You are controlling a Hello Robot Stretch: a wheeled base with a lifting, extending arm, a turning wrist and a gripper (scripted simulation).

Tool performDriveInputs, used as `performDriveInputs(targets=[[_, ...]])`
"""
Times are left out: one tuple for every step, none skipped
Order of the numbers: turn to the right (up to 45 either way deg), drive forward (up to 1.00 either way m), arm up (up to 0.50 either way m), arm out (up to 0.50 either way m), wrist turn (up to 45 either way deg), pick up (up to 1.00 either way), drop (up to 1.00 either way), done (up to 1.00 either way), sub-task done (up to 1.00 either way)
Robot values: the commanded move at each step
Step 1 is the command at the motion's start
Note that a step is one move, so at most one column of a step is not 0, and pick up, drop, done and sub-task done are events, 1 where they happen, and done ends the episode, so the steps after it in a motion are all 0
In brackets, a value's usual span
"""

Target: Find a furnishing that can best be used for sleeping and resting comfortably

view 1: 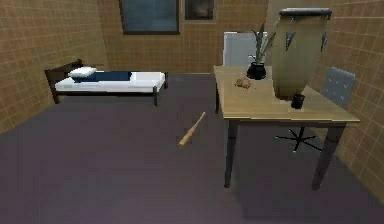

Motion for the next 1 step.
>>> performDriveInputs(targets=[[9.0, 0.0, 0.0, 0.0, 0.0, 0.0, 0.0, 0.0, 0.0]])
